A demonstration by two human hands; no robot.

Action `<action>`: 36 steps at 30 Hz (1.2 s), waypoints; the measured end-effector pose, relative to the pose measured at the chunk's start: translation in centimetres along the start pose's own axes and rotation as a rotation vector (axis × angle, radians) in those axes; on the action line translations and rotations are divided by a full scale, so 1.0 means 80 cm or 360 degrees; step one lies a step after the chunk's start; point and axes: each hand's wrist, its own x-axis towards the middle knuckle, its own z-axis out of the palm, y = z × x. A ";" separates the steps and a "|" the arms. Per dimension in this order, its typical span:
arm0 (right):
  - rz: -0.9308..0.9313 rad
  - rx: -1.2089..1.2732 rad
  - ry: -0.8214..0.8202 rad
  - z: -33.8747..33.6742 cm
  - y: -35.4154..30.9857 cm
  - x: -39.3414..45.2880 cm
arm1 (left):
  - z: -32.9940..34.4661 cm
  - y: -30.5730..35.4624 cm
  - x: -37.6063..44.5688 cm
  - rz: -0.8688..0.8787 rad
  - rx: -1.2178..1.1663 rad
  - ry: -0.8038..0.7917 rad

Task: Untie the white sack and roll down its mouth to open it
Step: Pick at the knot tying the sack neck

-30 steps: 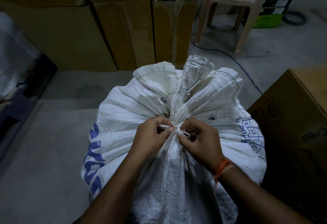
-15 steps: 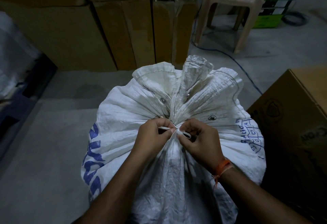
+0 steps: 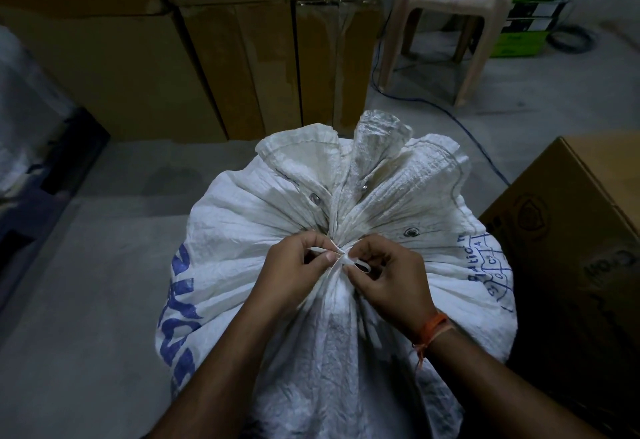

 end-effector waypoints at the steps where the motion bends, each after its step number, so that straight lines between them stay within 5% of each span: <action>1: -0.0001 0.0000 -0.0004 0.000 0.000 0.000 | 0.000 0.000 0.001 -0.0009 -0.0007 0.0006; 36: 0.0008 0.0010 0.0001 0.000 -0.004 0.000 | 0.003 -0.006 0.005 0.0002 -0.0037 -0.0013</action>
